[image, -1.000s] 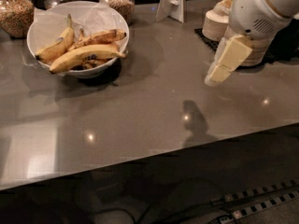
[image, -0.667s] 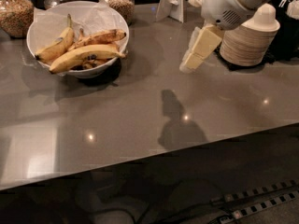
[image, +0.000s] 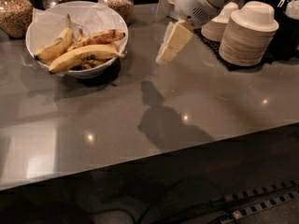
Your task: Pick banana from white bowl
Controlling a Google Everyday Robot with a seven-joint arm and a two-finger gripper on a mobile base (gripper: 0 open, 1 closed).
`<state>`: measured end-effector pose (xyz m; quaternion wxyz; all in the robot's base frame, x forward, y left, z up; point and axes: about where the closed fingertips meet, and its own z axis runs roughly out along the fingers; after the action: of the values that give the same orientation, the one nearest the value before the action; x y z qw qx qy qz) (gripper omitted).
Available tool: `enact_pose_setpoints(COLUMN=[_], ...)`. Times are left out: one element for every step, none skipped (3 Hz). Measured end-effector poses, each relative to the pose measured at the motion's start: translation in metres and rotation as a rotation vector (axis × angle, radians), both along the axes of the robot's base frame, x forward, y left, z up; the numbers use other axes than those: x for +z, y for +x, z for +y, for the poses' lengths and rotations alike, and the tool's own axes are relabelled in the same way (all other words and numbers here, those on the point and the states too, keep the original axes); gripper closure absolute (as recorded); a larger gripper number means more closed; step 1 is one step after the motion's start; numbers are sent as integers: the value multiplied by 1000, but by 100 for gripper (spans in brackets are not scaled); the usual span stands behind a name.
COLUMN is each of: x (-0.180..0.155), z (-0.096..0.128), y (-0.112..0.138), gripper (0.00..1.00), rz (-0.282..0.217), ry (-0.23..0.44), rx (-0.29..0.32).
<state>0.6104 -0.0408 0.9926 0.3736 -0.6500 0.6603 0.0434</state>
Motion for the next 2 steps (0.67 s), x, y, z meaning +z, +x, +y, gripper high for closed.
enact_pose_setpoints(x=[-3, -17], z=[18, 66], y=[7, 20], gripper=[0, 0], rz=[-25, -40], ry=[6, 41], rx=[39, 140])
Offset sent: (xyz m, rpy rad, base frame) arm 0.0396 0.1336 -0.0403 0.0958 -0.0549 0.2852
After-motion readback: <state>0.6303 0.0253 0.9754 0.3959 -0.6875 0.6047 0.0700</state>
